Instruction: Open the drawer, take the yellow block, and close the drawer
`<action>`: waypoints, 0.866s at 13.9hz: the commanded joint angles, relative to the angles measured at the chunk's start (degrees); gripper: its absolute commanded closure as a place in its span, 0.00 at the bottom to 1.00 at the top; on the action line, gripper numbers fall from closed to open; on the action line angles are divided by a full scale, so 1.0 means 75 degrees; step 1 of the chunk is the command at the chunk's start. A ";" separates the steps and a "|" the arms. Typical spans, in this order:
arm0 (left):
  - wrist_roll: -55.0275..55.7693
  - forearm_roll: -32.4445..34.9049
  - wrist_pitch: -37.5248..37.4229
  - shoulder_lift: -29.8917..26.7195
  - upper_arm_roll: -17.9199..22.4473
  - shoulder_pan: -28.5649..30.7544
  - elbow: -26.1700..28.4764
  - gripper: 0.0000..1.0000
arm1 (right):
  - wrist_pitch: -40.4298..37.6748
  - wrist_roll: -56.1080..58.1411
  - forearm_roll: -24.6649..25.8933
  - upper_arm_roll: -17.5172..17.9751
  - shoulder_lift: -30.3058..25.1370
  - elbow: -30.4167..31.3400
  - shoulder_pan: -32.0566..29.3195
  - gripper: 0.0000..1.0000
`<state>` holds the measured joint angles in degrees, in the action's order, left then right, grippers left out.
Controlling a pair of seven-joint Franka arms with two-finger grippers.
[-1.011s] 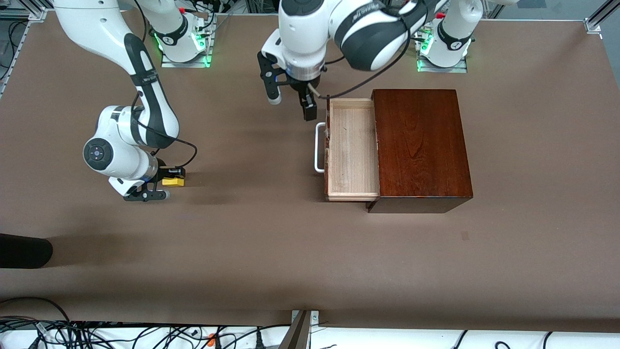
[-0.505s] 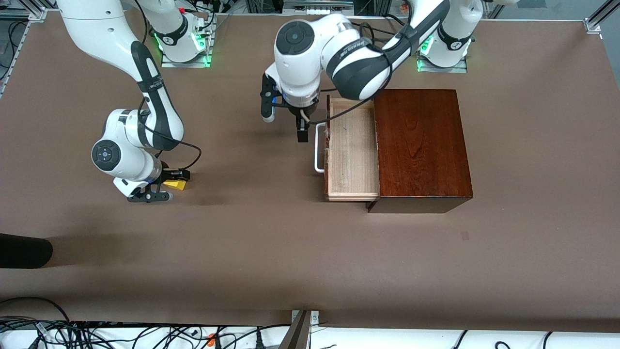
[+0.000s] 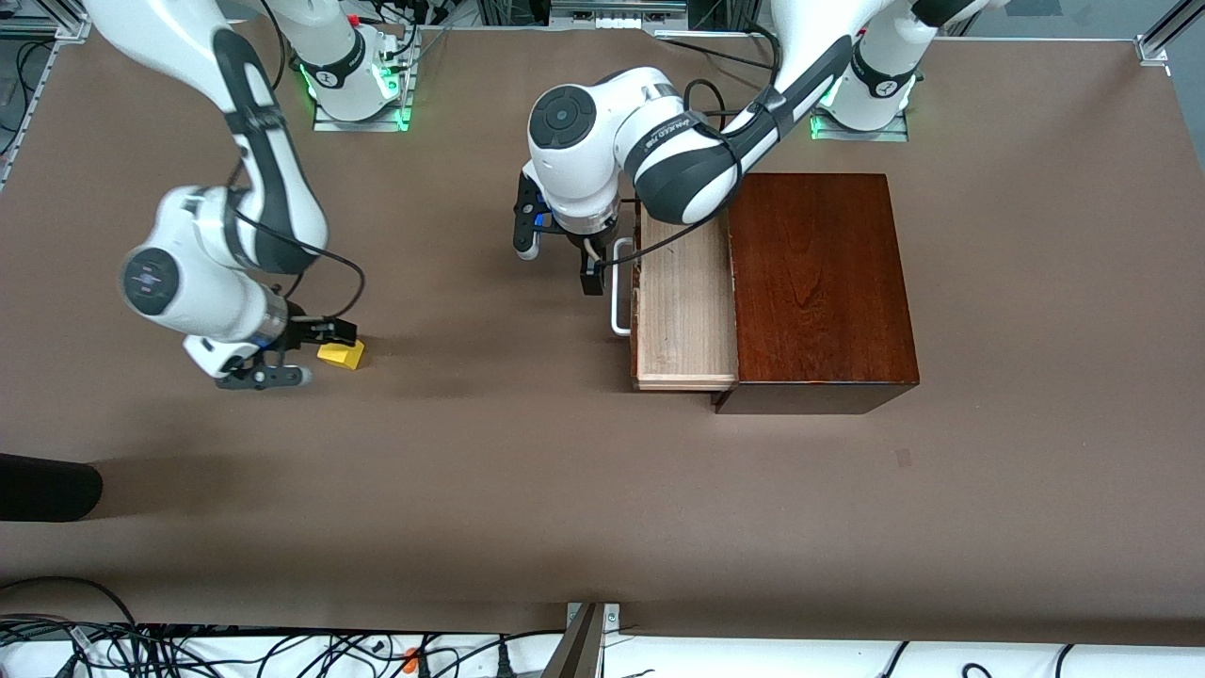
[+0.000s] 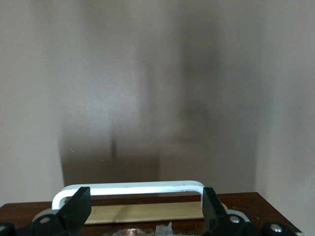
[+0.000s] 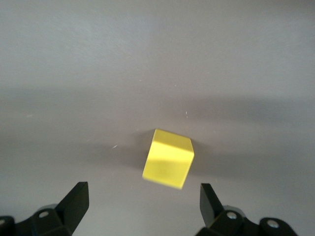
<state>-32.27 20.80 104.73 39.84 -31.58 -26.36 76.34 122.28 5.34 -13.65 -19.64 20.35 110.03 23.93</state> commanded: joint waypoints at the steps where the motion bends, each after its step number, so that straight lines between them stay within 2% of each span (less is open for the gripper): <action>1: -0.0092 0.0261 -0.0042 0.0067 0.0074 -0.0118 0.0109 0.00 | -0.1707 0.0132 -0.0056 -0.0345 -0.0323 -0.1141 -0.0038 0.00; 4: -0.0033 0.0776 -0.0042 0.0173 0.0074 -0.0153 0.0285 0.00 | -0.3432 0.0132 0.0388 -0.0581 -0.0311 -0.2759 -0.0038 0.00; 5: 0.0002 0.0812 -0.0042 0.0196 0.0074 -0.0176 0.0367 0.00 | -0.3785 0.0144 0.0541 -0.0604 -0.0323 -0.3193 -0.0049 0.00; 7: 0.0060 0.0905 -0.0042 0.0196 0.0074 -0.0176 0.0414 0.00 | -0.4627 0.0260 0.0612 -0.0977 -0.0300 -0.3909 -0.0084 0.00; 8: 0.0061 0.0906 -0.0042 0.0185 0.0074 -0.0141 0.0473 0.00 | -0.4922 0.0261 0.0705 -0.1014 -0.0253 -0.4411 -0.0108 0.00; 9: 0.0026 0.0906 -0.0065 0.0161 0.0074 -0.0071 0.0519 0.00 | -0.5018 0.0273 0.0822 -0.0945 -0.0322 -0.4567 -0.0282 0.00; 10: 0.0014 0.0906 -0.0077 0.0115 0.0086 -0.0048 0.0601 0.00 | -0.5019 0.0250 0.0893 -0.0631 -0.0462 -0.4615 -0.0609 0.00; 12: 0.0014 0.0906 -0.0194 0.0021 0.0109 -0.0024 0.0625 0.00 | -0.5390 0.0261 0.1406 0.0502 -0.0883 -0.4488 -0.1673 0.00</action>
<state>-32.10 26.06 104.44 41.78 -31.07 -26.91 79.50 85.36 6.43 -6.38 -23.69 16.08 76.61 18.84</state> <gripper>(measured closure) 0.000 0.000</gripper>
